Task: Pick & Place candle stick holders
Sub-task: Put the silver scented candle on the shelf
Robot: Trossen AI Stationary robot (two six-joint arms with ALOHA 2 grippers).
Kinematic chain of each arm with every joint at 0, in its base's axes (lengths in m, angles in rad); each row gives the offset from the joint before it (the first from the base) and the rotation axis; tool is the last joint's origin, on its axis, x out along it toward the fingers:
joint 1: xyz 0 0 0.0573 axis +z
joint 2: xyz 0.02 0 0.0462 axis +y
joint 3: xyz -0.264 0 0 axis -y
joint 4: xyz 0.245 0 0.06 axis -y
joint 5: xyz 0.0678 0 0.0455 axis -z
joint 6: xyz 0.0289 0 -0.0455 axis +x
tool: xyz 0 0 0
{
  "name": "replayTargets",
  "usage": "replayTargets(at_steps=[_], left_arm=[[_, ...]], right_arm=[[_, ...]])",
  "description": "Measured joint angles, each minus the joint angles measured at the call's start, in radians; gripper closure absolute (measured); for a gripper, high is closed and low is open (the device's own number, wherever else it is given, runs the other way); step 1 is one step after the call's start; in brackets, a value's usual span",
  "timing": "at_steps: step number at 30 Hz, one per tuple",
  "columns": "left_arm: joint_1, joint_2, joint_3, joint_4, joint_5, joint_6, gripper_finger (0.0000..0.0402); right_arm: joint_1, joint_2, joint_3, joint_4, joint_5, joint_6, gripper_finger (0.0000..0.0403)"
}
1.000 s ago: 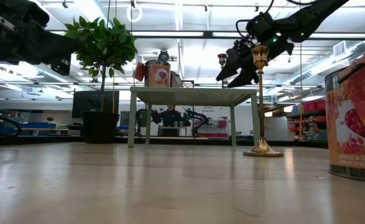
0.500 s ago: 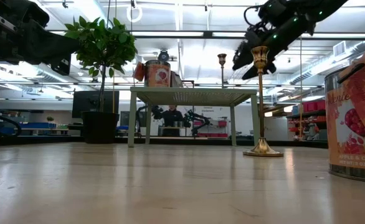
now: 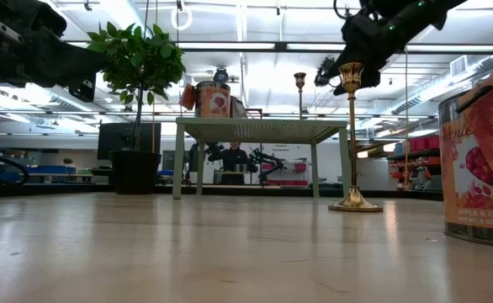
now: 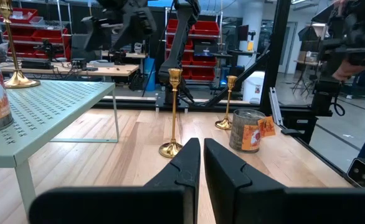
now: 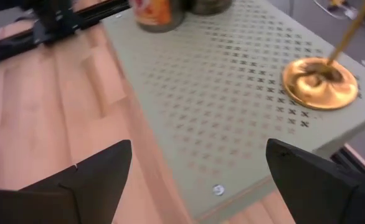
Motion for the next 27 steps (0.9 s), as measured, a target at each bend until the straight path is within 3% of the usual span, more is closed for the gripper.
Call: replayTargets(at_steps=[8,16,27], left_arm=[[0.0,0.0,0.0,0.0,0.0,0.0,0.0371],[0.0,0.0,0.0,0.0,0.0,0.0,0.0371],[0.0,0.0,0.0,0.0,0.0,0.0,0.0371]], right_arm=[[0.029,-0.095,0.0,-0.021,-0.002,-0.041,0.0027],[0.038,-0.144,0.0,-0.021,-0.099,-0.037,0.0027],[0.175,-0.149,0.0,-0.021,-0.131,-0.041,0.0027]])
